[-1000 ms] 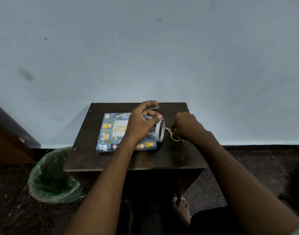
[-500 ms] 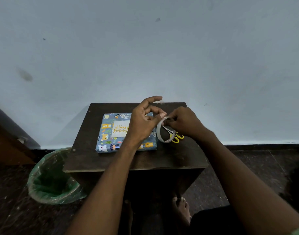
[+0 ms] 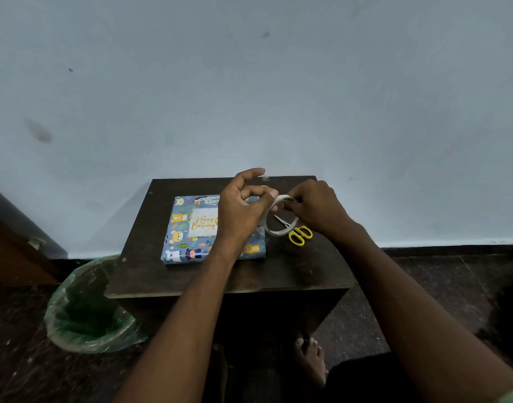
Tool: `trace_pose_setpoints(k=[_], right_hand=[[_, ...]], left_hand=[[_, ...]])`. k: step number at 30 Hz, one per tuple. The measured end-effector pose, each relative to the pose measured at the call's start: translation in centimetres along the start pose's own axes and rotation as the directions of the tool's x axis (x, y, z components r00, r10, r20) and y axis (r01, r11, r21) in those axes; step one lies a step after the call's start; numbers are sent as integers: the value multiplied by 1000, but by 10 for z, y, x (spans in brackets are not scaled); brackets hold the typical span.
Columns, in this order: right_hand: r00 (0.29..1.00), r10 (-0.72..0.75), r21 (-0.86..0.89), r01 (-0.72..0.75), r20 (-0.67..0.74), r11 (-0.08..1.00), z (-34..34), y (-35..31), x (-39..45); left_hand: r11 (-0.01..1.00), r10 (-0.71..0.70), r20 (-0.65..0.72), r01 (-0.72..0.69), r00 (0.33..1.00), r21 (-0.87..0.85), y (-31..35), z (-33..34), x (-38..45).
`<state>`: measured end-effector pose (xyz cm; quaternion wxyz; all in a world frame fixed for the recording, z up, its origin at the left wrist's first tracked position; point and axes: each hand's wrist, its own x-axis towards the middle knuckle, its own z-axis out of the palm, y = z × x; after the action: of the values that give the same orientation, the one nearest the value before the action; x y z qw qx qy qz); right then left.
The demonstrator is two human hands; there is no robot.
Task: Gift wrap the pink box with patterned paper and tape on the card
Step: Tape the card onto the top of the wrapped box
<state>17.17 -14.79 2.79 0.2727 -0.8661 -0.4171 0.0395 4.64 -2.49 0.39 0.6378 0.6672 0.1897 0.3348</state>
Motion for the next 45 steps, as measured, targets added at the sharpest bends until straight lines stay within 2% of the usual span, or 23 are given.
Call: trace_pose_setpoints(k=[4, 9, 11, 16, 21, 27, 29, 32, 34, 38, 45], right_hand=[[995, -45, -75, 38, -89, 996, 2, -2, 1], [998, -51, -101, 46, -46, 994, 0, -1, 2], [999, -48, -105, 49, 15, 993, -1, -5, 4], [988, 20, -148, 3, 154, 989, -4, -8, 6], [969, 121, -254, -64, 217, 965, -1, 2, 5], [963, 93, -264, -24, 254, 964, 6, 1, 6], [982, 44, -158, -14, 183, 987, 8, -3, 8], [1000, -20, 215, 17, 11, 976, 15, -20, 8], [997, -76, 382, 61, 24, 922, 24, -33, 6], [985, -164, 412, 127, 55, 902, 41, -52, 3], [978, -199, 325, 210, -68, 922, 45, -57, 4]], left_hand=[[988, -148, -52, 146, 988, -56, 1, 1, 3], [967, -250, -86, 243, 965, -82, 2, 2, 3], [971, -237, -95, 238, 967, -2, -2, -3, 2], [914, -133, -109, 164, 985, 371, -9, -19, -7], [930, -132, -62, 145, 989, 338, 5, -45, -9], [864, -127, 30, 96, 991, 493, 15, -73, -14], [851, -135, 65, 82, 989, 520, 15, -80, -14], [833, -131, 124, 42, 984, 551, 11, -87, -12], [827, -133, 145, 29, 981, 561, 10, -88, -9], [802, -98, 166, -21, 981, 597, 8, -89, -6], [813, -112, 158, -1, 981, 582, 14, -91, -7]])
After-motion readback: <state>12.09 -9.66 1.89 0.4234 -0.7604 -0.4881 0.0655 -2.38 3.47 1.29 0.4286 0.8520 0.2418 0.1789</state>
